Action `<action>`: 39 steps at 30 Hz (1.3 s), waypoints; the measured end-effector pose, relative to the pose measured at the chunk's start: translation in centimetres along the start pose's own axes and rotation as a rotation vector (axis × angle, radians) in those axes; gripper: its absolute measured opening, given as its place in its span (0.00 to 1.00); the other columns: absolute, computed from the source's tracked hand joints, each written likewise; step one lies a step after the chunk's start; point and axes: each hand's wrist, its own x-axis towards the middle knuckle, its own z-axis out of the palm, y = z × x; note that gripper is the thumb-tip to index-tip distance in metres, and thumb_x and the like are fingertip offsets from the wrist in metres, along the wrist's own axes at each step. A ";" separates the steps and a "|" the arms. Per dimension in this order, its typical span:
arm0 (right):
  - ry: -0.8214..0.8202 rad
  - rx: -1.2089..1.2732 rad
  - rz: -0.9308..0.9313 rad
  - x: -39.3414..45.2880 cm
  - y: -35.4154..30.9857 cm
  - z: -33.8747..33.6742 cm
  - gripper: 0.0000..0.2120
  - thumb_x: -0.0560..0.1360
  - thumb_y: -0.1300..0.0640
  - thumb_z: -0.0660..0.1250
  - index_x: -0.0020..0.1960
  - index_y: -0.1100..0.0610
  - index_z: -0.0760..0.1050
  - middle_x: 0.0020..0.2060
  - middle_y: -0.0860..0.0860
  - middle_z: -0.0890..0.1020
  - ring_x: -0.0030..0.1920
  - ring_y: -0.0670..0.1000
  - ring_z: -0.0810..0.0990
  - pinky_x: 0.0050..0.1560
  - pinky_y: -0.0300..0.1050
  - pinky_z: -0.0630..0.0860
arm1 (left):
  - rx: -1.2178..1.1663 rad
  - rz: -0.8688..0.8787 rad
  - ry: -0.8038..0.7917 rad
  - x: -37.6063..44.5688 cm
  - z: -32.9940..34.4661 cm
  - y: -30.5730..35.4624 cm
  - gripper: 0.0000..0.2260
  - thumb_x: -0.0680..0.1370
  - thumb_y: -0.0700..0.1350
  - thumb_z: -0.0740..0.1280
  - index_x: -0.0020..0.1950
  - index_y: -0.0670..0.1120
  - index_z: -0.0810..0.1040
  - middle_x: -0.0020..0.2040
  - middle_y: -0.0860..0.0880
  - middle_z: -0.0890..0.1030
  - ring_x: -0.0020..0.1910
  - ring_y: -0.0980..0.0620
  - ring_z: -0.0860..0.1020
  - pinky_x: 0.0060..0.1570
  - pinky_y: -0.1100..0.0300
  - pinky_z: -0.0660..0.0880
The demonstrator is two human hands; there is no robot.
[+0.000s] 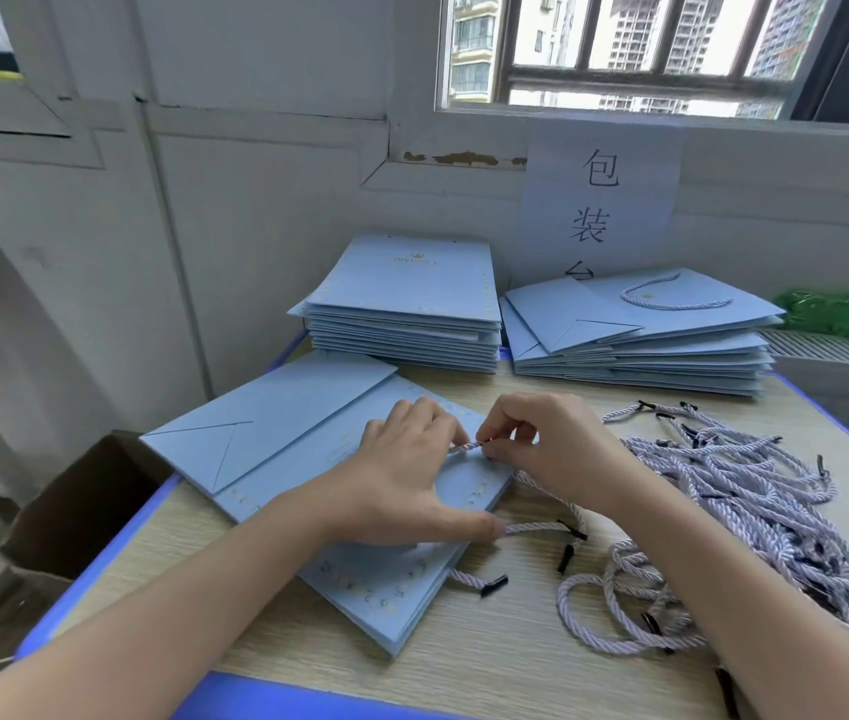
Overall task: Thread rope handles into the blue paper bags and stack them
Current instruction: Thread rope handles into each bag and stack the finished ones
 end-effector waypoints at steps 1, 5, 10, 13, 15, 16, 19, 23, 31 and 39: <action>-0.021 -0.012 -0.009 0.0 0.0 -0.1 0.07 0.73 0.61 0.69 0.44 0.49 0.81 0.38 0.44 0.78 0.37 0.45 0.73 0.37 0.30 0.66 | -0.018 -0.014 0.004 0.0 -0.1 0.0 0.33 0.64 0.69 0.60 0.64 0.53 0.66 0.58 0.57 0.64 0.58 0.57 0.60 0.58 0.60 0.58; -0.110 0.062 0.023 -0.2 -0.3 -0.9 0.14 0.76 0.63 0.61 0.51 0.48 0.82 0.44 0.48 0.77 0.39 0.43 0.71 0.37 0.32 0.65 | -0.090 -0.040 0.037 0.2 -0.3 0.1 0.29 0.64 0.65 0.60 0.61 0.52 0.68 0.57 0.56 0.67 0.59 0.57 0.64 0.60 0.58 0.63; -0.094 0.085 0.047 -0.2 -0.7 -1.2 0.18 0.75 0.66 0.59 0.46 0.47 0.83 0.43 0.48 0.76 0.38 0.43 0.70 0.37 0.32 0.64 | -0.248 -0.033 0.153 0.2 -0.4 -0.2 0.20 0.64 0.62 0.64 0.51 0.54 0.72 0.52 0.57 0.72 0.53 0.60 0.70 0.48 0.71 0.67; -0.001 0.023 0.054 -0.3 -0.6 -1.1 0.17 0.75 0.66 0.59 0.44 0.51 0.84 0.40 0.47 0.73 0.35 0.42 0.69 0.36 0.31 0.64 | -0.369 -0.037 0.265 0.2 -0.5 -0.5 0.13 0.63 0.59 0.68 0.41 0.53 0.75 0.44 0.57 0.78 0.46 0.63 0.75 0.45 0.73 0.69; 0.007 0.007 0.048 -0.3 -0.4 -1.2 0.17 0.75 0.66 0.59 0.44 0.51 0.84 0.38 0.45 0.72 0.34 0.42 0.68 0.35 0.31 0.63 | -0.398 -0.037 0.288 0.1 -0.7 -0.6 0.12 0.65 0.57 0.71 0.38 0.50 0.78 0.40 0.56 0.81 0.43 0.63 0.76 0.48 0.70 0.71; 0.024 0.024 0.044 -0.4 -0.4 -1.3 0.17 0.74 0.67 0.60 0.44 0.51 0.84 0.38 0.45 0.72 0.34 0.42 0.69 0.36 0.31 0.64 | -0.406 -0.037 0.292 0.1 -0.8 -0.6 0.12 0.67 0.55 0.73 0.37 0.48 0.79 0.38 0.56 0.81 0.41 0.64 0.76 0.46 0.69 0.72; 0.185 0.145 0.020 -0.8 -0.8 -1.8 0.16 0.72 0.68 0.62 0.38 0.53 0.83 0.37 0.47 0.76 0.33 0.43 0.70 0.36 0.32 0.66 | -0.458 -0.044 0.347 0.0 -1.1 -0.5 0.13 0.69 0.52 0.74 0.32 0.45 0.77 0.29 0.57 0.76 0.26 0.65 0.71 0.31 0.69 0.66; 0.248 0.179 0.023 -1.1 -1.1 -2.1 0.13 0.70 0.69 0.63 0.37 0.56 0.83 0.28 0.45 0.74 0.29 0.41 0.69 0.31 0.31 0.64 | -0.473 -0.035 0.493 0.0 -1.0 -0.3 0.12 0.65 0.54 0.69 0.28 0.47 0.75 0.27 0.53 0.77 0.30 0.59 0.74 0.35 0.63 0.71; 0.362 0.008 0.089 -0.1 -0.2 0.7 0.04 0.72 0.58 0.70 0.38 0.56 0.81 0.23 0.43 0.69 0.28 0.44 0.67 0.31 0.40 0.63 | -0.499 0.046 0.599 -0.1 -0.9 -0.1 0.09 0.66 0.49 0.70 0.28 0.48 0.76 0.28 0.55 0.78 0.31 0.59 0.76 0.32 0.72 0.68; 0.258 0.144 0.143 0.0 0.1 0.5 0.03 0.72 0.56 0.71 0.40 0.51 0.83 0.18 0.42 0.69 0.26 0.42 0.68 0.28 0.33 0.64 | -0.537 0.071 0.620 -0.1 -0.8 -0.2 0.08 0.66 0.49 0.71 0.29 0.53 0.75 0.32 0.57 0.79 0.35 0.60 0.78 0.34 0.73 0.69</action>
